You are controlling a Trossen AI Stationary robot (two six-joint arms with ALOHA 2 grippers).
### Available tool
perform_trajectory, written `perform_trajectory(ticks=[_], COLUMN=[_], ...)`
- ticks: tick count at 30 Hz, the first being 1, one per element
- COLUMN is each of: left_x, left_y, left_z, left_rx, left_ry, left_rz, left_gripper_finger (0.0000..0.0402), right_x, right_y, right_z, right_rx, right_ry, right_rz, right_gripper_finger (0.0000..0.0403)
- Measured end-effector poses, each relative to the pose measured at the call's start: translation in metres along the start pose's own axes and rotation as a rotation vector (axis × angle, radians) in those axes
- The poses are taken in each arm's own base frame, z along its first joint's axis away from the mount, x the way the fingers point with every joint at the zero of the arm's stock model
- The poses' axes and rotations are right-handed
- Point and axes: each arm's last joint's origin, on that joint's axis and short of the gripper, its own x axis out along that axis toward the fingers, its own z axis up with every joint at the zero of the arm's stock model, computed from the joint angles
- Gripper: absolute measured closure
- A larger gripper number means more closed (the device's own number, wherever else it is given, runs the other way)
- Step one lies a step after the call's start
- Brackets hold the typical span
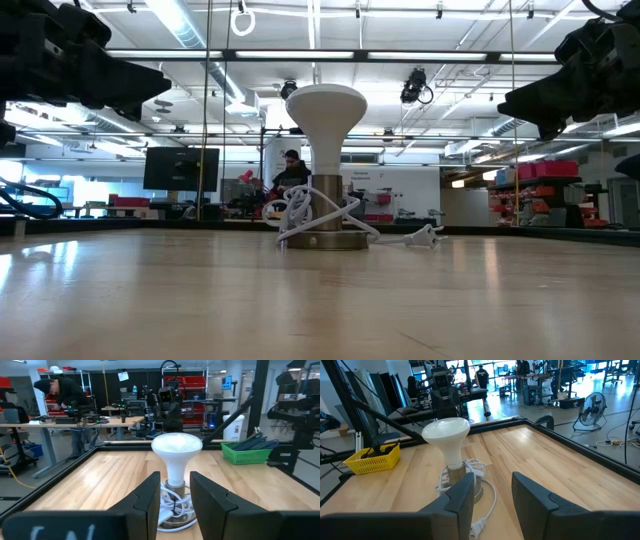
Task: Pick & Place USB Port
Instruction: Return to Home Position
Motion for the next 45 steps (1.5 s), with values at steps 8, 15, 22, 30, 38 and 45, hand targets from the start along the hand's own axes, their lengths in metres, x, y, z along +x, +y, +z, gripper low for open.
perform_trajectory(ticks=[8,15,22,30,38,45], left_x=[0.0,0.0,-0.0001,0.0002,0.0003,0.0003], left_y=[-0.0009,-0.0019,-0.0088,-0.006,-0.006,-0.006], left_z=[0.0,0.0,0.0002,-0.0001,-0.0004,-0.0003], left_rx=[-0.001,-0.001,-0.006,-0.004,-0.004,-0.004], left_ry=[0.0,0.0,-0.002,0.002,0.004,0.004], left_rz=[-0.008,-0.017,-0.104,-0.075,-0.074,-0.073], left_gripper_finger=[0.0291,0.0291,0.0291,0.0291,0.0291,0.0291], right_x=[0.0,0.0,0.0,0.0,0.0,0.0001], right_y=[0.0,0.0,0.0,0.0,0.0,0.0], right_z=[0.0,0.0,0.0,0.0,-0.0001,-0.0003], right_rx=[0.002,0.002,0.002,0.001,-0.001,0.0], right_ry=[0.0,0.0,0.0,0.0,0.0,0.001], right_rz=[0.0,0.0,0.0,0.0,0.0,0.0], right_gripper_finger=[0.0269,0.0269,0.0269,0.0269,0.0269,0.0269])
